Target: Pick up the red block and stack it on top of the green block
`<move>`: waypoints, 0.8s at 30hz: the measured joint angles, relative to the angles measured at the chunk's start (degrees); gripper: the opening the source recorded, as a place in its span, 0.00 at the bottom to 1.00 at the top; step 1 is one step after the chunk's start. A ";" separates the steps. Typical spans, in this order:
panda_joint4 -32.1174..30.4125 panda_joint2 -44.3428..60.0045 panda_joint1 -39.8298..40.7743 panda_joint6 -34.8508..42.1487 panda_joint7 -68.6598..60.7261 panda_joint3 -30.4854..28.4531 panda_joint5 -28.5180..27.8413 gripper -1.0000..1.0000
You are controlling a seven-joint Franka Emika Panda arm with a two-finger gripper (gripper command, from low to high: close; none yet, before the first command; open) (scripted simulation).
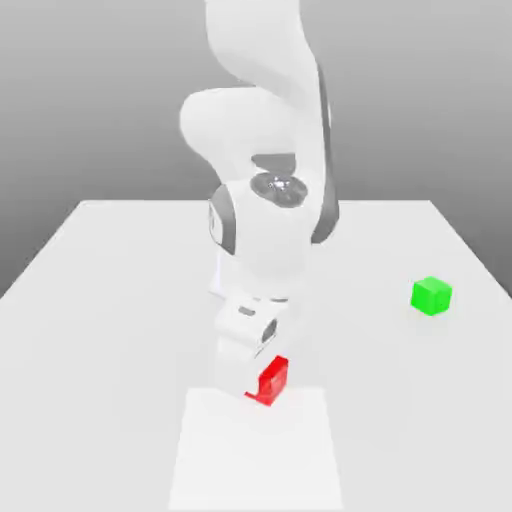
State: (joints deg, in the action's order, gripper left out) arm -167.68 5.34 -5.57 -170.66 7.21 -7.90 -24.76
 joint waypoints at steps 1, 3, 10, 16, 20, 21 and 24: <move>-0.03 -0.69 -0.02 0.79 0.06 -0.04 -0.10 0.00; -0.18 -2.15 -0.01 2.24 -0.29 0.08 0.31 0.00; -1.57 -7.90 -1.19 6.01 -5.41 0.47 6.93 0.00; -3.50 -13.40 -5.43 8.03 -12.75 -1.70 16.58 0.00; -3.45 -15.57 -12.70 9.63 -15.16 1.18 21.01 0.00; -3.27 -15.93 -14.91 10.11 -15.43 2.46 21.82 0.00; -2.69 -16.90 -21.60 11.52 -16.17 6.55 24.20 0.00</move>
State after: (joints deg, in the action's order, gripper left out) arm -170.37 -11.56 -27.17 -159.14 -8.96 -1.35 -0.55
